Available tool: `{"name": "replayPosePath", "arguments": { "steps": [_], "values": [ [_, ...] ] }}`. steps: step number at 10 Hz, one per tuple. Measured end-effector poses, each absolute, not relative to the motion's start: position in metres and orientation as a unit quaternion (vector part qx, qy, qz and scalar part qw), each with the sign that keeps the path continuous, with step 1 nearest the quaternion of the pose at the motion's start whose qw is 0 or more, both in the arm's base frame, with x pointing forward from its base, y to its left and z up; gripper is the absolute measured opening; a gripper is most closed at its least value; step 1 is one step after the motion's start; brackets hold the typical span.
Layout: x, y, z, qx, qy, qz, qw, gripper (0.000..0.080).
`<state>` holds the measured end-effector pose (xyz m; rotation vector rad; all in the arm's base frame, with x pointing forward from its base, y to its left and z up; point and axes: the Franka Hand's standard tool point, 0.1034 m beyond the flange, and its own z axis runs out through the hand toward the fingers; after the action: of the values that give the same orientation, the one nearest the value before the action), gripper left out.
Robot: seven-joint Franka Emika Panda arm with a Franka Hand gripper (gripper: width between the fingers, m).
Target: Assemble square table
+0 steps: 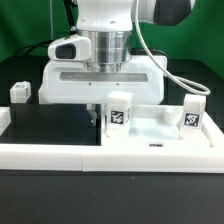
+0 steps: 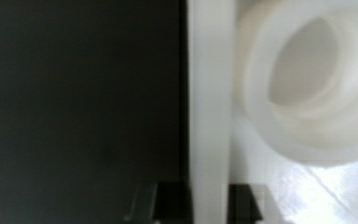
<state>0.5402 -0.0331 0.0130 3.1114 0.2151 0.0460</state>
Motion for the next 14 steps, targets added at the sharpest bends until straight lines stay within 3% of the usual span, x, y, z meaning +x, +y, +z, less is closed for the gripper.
{"name": "replayPosePath", "arguments": {
  "steps": [7,14],
  "values": [
    [0.543,-0.053,0.014,0.957,0.29,0.01,0.03,0.0063],
    [0.542,-0.054,0.014,0.957,0.288,0.009,0.03,0.0063]
  ]
}}
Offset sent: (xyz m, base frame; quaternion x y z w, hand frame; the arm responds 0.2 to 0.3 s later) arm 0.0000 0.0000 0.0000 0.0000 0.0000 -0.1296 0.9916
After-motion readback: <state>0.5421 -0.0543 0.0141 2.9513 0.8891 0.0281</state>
